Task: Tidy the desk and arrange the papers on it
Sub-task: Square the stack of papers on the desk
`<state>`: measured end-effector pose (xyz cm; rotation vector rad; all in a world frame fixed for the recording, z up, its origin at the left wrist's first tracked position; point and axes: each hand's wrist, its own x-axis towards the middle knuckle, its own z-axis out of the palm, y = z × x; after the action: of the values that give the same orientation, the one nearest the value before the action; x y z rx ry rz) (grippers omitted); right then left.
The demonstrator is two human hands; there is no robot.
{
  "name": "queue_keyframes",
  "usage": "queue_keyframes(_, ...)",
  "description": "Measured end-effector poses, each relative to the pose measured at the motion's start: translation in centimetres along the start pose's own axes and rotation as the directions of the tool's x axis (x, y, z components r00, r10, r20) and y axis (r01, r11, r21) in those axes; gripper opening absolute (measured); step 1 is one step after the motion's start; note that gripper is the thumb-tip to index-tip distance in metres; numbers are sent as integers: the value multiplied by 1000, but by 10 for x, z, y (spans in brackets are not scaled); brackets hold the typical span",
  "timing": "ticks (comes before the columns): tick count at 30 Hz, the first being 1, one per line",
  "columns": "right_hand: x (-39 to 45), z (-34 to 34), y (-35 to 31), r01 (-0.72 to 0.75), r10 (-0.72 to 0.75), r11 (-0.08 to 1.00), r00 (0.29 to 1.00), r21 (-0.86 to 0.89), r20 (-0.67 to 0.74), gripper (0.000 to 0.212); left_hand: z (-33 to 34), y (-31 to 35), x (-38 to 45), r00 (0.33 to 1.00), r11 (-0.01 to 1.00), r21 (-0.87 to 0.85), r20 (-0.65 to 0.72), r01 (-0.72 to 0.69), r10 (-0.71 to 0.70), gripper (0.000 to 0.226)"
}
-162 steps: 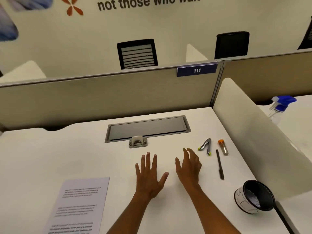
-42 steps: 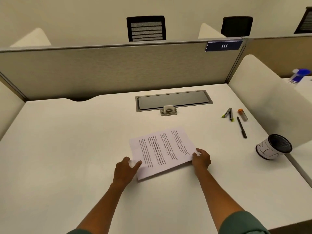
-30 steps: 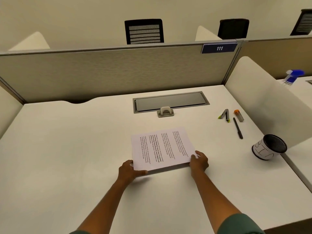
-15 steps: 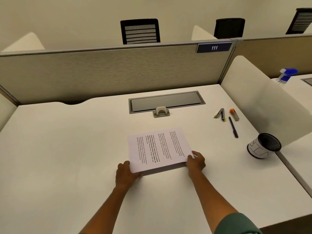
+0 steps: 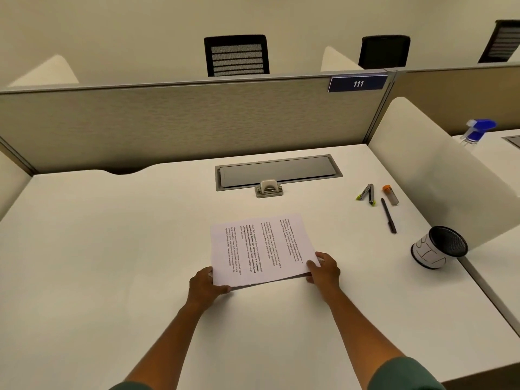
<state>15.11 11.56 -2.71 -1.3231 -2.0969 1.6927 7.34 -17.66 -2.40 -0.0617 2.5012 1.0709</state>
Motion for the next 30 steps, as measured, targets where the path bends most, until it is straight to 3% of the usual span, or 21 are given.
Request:
queue_keyframes(4, 5, -16, -5, 28, -11, 996, 981, -84, 192, 60, 2, 1, 1, 1000, 1000, 15, -26, 5, -5, 57)
queue_keyframes(9, 13, -29, -6, 165, -55, 946, 930, -278, 362, 74, 3, 1, 2, 999, 998, 59, -30, -29, 31, 43)
queue_keyframes(13, 11, -33, -8, 206, -76, 923, 926, -324, 370, 69, 2, 3, 0, 998, 996, 64, -16, -59, 60, 37)
queue_keyframes(25, 10, -32, -4, 189, -76, 919, 946, -346, 315, 81, 0, 3, -3, 997, 996, 45, -13, -71, 72, 38)
queue_keyframes(30, 7, -34, -8, 224, -93, 901, 936, -372, 339, 70, 2, 4, -6, 997, 998, 14, -34, -65, 65, 35)
